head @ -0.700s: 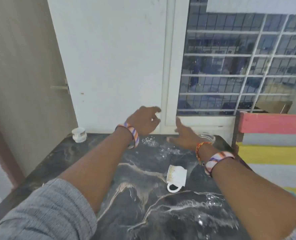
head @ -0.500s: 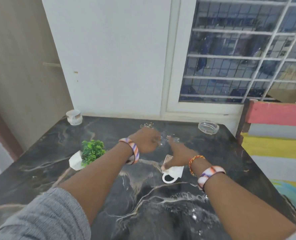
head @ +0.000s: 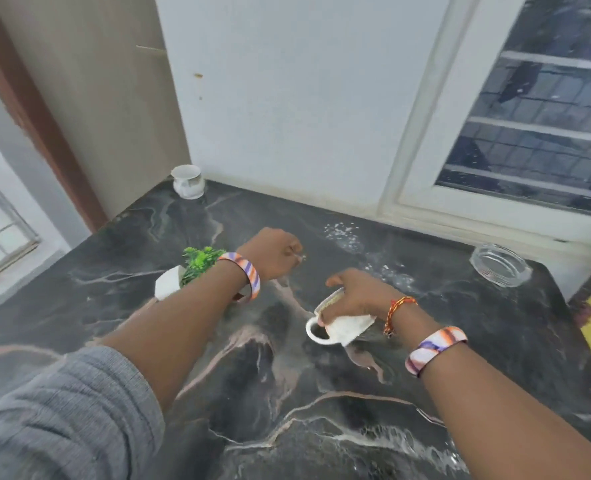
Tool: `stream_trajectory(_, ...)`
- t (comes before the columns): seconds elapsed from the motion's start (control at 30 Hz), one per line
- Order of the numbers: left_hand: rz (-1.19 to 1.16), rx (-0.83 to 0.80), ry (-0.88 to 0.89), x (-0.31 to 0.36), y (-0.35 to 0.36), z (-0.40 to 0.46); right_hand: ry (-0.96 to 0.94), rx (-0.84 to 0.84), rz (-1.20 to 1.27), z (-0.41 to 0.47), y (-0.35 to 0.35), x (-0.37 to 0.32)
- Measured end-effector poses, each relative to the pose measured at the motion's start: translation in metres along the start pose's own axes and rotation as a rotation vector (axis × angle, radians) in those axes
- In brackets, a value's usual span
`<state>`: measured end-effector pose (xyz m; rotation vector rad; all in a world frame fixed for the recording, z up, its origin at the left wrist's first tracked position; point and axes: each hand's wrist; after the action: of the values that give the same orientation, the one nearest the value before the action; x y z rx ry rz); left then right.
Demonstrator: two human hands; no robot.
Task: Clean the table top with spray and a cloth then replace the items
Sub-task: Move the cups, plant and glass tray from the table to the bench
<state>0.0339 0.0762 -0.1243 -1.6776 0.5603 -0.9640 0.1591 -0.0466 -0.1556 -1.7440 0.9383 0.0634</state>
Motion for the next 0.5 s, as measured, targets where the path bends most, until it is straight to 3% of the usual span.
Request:
stream_trajectory(0.13, -0.014, 0.199, -0.134, -0.07, -0.035, 0.026, -0.074, 0.046, 0.224, 0.04, -0.004, -0.043)
stream_trajectory(0.27, -0.021, 0.297, -0.331, -0.151, -0.05, 0.064, -0.061, 0.085, 0.464, 0.075, -0.001, -0.078)
stream_trajectory(0.37, -0.02, 0.287, -0.501, -0.204, -0.049, 0.099, -0.021, 0.111, 0.608, 0.099, 0.004, -0.097)
stream_trajectory(0.5, -0.056, 0.205, -0.565, -0.237, -0.043, 0.135, 0.043, 0.124, 0.785, 0.118, 0.015, -0.104)
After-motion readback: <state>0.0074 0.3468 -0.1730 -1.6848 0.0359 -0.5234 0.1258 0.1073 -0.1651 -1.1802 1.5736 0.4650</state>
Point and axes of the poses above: each hand's wrist, its own z-axis towards the middle knuckle, its own y-axis out of the palm, x = y × z, and after that the axes turned 7 degrees about z, right-handed
